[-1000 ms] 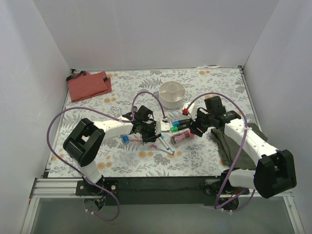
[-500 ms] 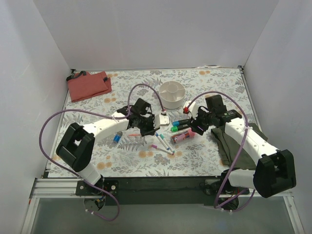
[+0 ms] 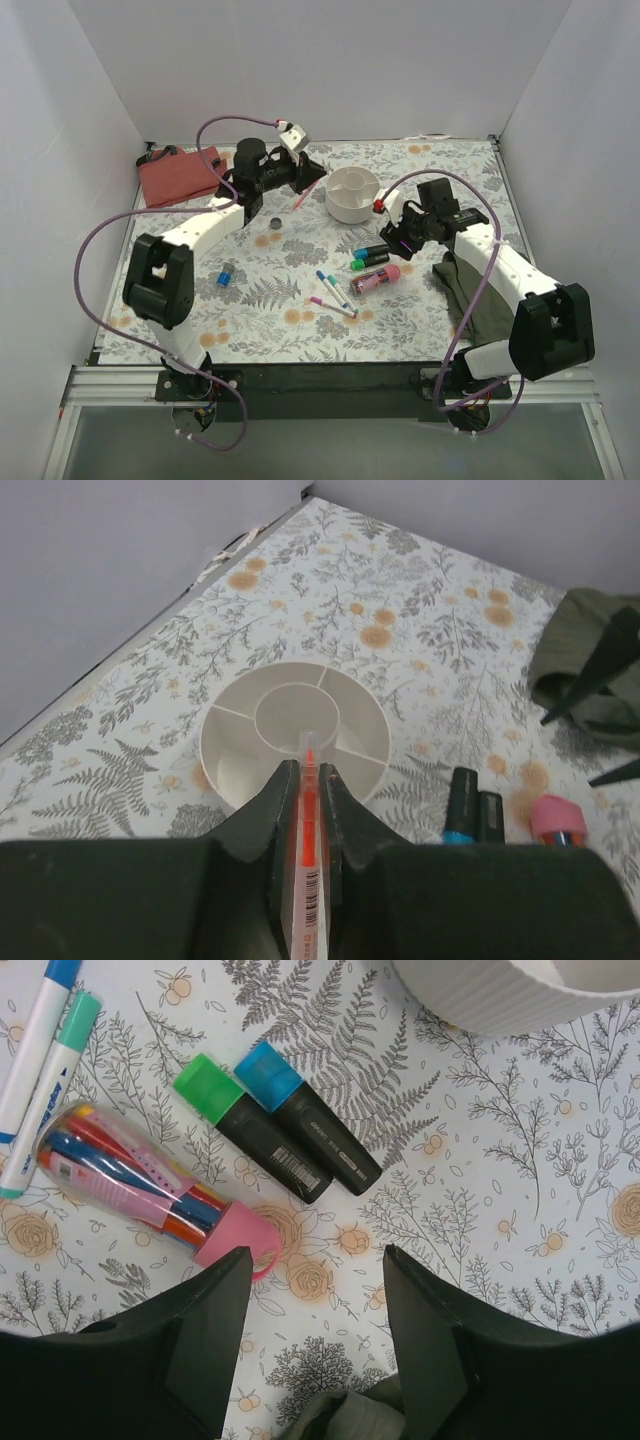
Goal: Sort the stationery into containers
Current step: Place the pen in the storage box, then pick up the pen from the center of the board.
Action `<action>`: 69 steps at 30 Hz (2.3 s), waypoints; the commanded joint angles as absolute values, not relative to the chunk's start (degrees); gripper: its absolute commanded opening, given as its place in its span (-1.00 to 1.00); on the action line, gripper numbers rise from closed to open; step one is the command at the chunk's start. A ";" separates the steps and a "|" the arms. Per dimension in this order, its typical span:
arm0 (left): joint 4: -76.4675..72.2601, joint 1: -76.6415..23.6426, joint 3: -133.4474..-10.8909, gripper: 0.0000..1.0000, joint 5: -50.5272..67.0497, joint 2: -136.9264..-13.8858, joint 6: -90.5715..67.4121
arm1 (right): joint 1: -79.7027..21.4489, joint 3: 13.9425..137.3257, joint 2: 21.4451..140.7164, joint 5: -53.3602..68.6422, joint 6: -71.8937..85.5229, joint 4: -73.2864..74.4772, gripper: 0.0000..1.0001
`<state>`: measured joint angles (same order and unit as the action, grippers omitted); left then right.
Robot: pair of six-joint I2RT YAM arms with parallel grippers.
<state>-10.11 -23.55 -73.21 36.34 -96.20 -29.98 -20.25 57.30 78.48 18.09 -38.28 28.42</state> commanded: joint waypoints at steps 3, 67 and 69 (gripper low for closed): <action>-41.03 -23.73 -78.65 -1.00 36.65 -111.43 -49.73 | -19.69 61.70 81.03 17.75 -33.84 25.66 0.27; 26.61 13.87 -54.14 -1.00 -13.10 -75.67 -17.84 | -18.37 79.45 97.65 22.94 -35.41 30.50 0.29; 27.42 17.22 -52.74 -1.00 -14.67 -76.55 -18.02 | -18.28 79.72 97.47 23.29 -36.56 30.67 0.29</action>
<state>18.00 10.94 -55.48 -6.26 -75.00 -20.69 -18.70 77.14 97.67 20.51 -34.15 31.66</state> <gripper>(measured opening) 0.010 0.651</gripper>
